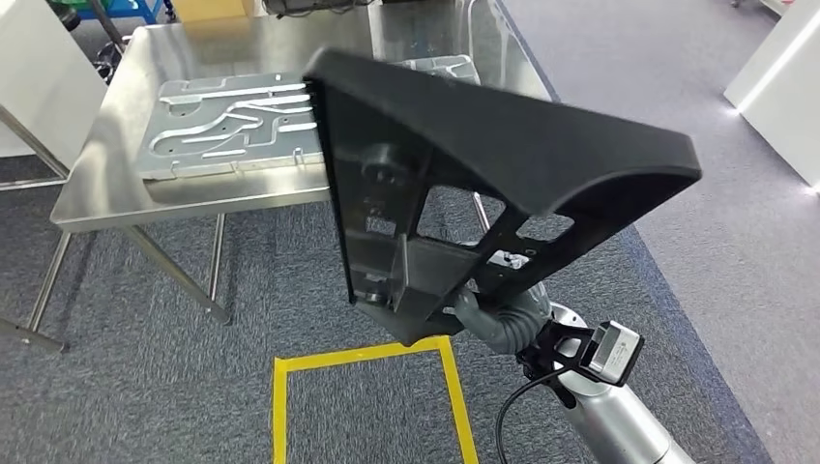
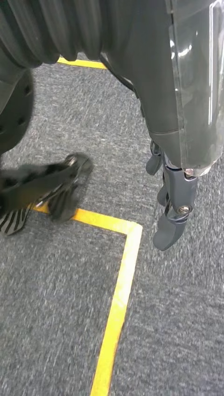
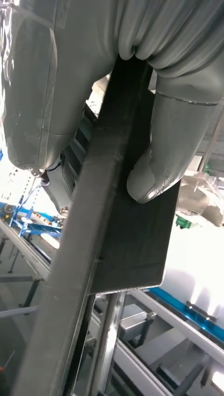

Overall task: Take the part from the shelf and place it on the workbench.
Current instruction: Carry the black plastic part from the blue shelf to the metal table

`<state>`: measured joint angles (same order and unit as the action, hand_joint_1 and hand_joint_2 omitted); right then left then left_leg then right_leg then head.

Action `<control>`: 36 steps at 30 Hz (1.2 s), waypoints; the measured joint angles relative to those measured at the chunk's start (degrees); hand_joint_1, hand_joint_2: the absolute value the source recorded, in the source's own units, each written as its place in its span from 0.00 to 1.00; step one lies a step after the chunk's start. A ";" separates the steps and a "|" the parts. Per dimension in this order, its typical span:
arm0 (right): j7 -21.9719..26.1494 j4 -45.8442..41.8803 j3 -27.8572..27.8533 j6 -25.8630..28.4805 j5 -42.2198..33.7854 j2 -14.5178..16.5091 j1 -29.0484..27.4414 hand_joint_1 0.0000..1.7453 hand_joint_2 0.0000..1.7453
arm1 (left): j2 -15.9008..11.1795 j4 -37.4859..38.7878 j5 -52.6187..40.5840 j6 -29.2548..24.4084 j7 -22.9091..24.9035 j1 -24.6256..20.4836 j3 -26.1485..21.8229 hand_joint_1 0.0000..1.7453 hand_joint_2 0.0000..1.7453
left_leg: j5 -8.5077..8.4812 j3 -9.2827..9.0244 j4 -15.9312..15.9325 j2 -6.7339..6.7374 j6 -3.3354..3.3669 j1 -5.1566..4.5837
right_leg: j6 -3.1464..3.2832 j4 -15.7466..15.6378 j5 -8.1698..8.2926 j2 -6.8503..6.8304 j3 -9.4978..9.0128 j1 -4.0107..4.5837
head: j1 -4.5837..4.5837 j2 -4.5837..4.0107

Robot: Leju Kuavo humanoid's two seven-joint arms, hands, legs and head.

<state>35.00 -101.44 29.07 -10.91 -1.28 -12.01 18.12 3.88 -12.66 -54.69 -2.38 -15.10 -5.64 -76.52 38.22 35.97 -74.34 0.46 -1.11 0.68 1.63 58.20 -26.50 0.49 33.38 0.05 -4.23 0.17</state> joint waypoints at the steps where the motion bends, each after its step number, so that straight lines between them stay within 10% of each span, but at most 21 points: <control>1: -0.14 -0.23 0.02 0.10 0.11 0.08 -0.19 1.00 1.00 | -0.04 0.00 -0.03 0.00 0.00 0.15 0.02 0.00 1.00 | 1.45 1.18 0.68 -0.01 0.19 -0.05 | 0.05 0.00 -0.90 0.16 -1.19 0.15 | -0.01 0.00; 3: -0.24 -0.56 0.02 0.31 0.22 0.18 -0.50 1.00 1.00 | -0.16 0.00 -0.09 0.03 0.00 0.34 0.04 0.00 1.00 | -1.36 2.03 5.60 -0.05 0.98 -0.26 | 0.08 -0.04 -2.77 0.36 -3.72 0.47 | 0.01 0.00; 5: -0.26 -0.62 0.02 0.45 0.38 0.21 -0.85 1.00 1.00 | -0.31 -0.01 -0.15 0.09 0.01 0.60 0.06 0.00 1.00 | -9.89 2.27 11.20 -0.28 1.82 -0.75 | -0.14 0.10 -4.59 0.58 -5.74 0.76 | 0.02 0.00; 7: -0.21 -0.76 -0.02 0.48 0.59 0.25 -1.34 1.00 1.00 | -0.41 -0.02 -0.16 0.09 -0.03 0.75 0.08 0.00 1.00 | -14.64 2.02 13.38 -0.46 2.34 -1.16 | -0.71 0.22 -5.78 0.89 -6.78 0.78 | 0.03 0.00; 10: -0.04 -1.41 -0.25 0.48 0.72 0.28 -1.58 1.00 1.00 | -0.39 -0.02 -0.09 0.06 -0.19 0.35 0.11 0.00 1.00 | -14.03 -0.01 14.72 -0.50 3.13 -0.93 | -1.74 3.76 -4.85 0.75 -5.73 0.68 | 0.03 0.00; 12: 0.04 -1.58 -0.42 0.48 0.74 0.30 -1.65 1.00 1.00 | -0.42 -0.02 -0.09 0.05 -0.29 0.20 0.13 0.00 1.00 | -13.31 -1.95 15.82 -0.51 3.49 -0.58 | -2.48 9.94 -4.80 0.35 -1.71 0.43 | 0.05 0.00; 15: 0.03 -1.56 -0.51 0.47 0.75 0.30 -1.86 1.00 1.00 | -0.48 -0.02 -0.08 0.04 -0.35 0.23 0.13 0.00 1.00 | -11.53 -4.63 16.51 -0.64 3.46 -0.35 | -3.67 16.45 -9.44 0.04 5.24 -0.42 | 0.05 0.00; 17: 0.03 -1.57 -0.58 0.46 0.92 0.30 -2.08 1.00 1.00 | -0.46 -0.02 -0.11 0.11 -0.42 0.32 0.13 0.00 1.00 | -9.87 -6.74 16.58 -0.79 3.16 -0.13 | -4.14 14.43 -10.35 -0.20 7.14 -0.83 | 0.05 0.00; 21: 0.10 -1.96 -0.86 0.61 2.20 0.31 -3.47 1.00 1.00 | -0.44 -0.02 -0.37 0.63 -0.79 0.41 0.17 0.00 1.00 | -6.29 -10.70 16.68 -0.98 2.01 0.00 | -3.48 2.83 2.70 -1.01 6.84 -0.74 | 0.07 0.00; 24: -0.10 -3.06 -1.36 1.75 4.76 0.46 -4.93 1.00 1.00 | -0.51 -0.02 -0.78 1.15 -1.20 0.26 0.39 0.00 1.00 | -5.49 -12.17 16.87 -0.95 0.84 -0.24 | -1.78 1.59 4.33 -0.86 5.99 -0.58 | 0.06 0.00; 28: -0.79 -4.66 -1.68 4.27 10.36 0.81 -7.44 1.00 1.00 | -0.68 -0.02 -1.15 1.74 -1.66 0.13 0.89 0.00 1.00 | -6.75 -6.03 5.94 -0.83 -0.04 -0.02 | -0.21 0.10 2.42 -1.05 2.58 -0.72 | 0.05 0.00; 32: -0.13 -5.63 -1.66 5.50 12.90 1.77 -10.65 1.00 1.00 | -0.64 -0.02 -1.16 1.85 -1.77 0.70 1.21 0.00 1.00 | 0.88 1.58 0.61 -0.81 -0.05 -0.03 | 0.12 -0.23 -0.90 -1.00 -1.66 -0.41 | 0.04 0.00; 34: -0.07 -6.17 -1.66 5.73 13.32 2.25 -11.58 1.00 1.00 | -0.66 -0.02 -1.16 1.84 -1.82 0.86 1.25 0.00 1.00 | -2.30 2.25 5.60 -0.78 0.54 -0.11 | 0.07 -0.28 -2.78 -0.92 -4.07 -0.23 | 0.04 0.00; 36: -0.10 -6.45 -1.66 5.78 13.56 2.58 -12.11 1.00 1.00 | -0.70 -0.02 -1.19 1.84 -1.85 1.11 1.27 0.00 1.00 | -10.86 2.66 11.71 -0.66 1.26 -0.46 | -0.22 -0.08 -4.50 -0.73 -5.66 0.00 | 0.04 0.00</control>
<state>34.90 -107.89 27.41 -5.14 12.28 -9.43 6.01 3.18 -12.68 -55.88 -0.54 -16.95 -4.53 -75.24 27.36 38.62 -62.63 -0.20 0.15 0.22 1.41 58.12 -30.99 -0.23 27.72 0.05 -4.19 0.17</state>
